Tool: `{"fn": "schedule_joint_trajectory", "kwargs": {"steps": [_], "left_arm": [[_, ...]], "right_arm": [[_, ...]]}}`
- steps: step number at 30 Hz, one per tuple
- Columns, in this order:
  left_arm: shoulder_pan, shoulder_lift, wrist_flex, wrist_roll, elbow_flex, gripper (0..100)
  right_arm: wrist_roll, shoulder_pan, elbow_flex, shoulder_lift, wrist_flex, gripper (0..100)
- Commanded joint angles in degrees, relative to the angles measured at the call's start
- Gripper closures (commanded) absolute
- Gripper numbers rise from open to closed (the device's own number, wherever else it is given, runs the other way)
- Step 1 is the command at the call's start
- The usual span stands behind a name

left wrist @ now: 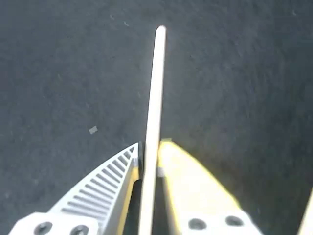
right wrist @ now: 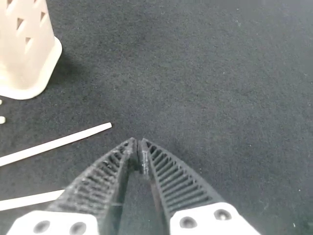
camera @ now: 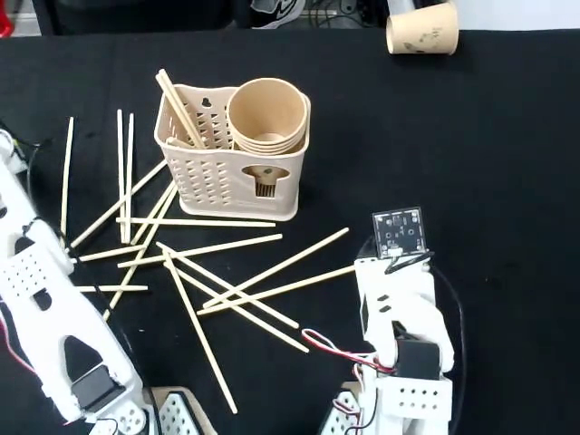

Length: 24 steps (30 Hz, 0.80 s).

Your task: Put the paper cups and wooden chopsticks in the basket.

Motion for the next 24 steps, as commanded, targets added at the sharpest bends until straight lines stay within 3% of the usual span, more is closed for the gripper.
{"fn": "schedule_joint_trajectory", "kwargs": {"steps": [1,5,12,24], "left_arm": [[0.7,-0.5,14.7,-0.2,-7.3,93],[3.0,-0.6,28.0,-0.2,-18.9,93],[8.4,-9.6,43.0,-2.5,-18.1,97],[9.5,-22.9,43.0,-2.2,2.8,97]], "right_arm": [[0.4,0.6,-0.2,-4.0,0.1,98.3],[0.4,0.6,-0.2,-4.0,0.1,98.3],[0.4,0.8,-0.2,-4.0,0.1,98.3],[0.4,0.8,-0.2,-4.0,0.1,98.3]]}}
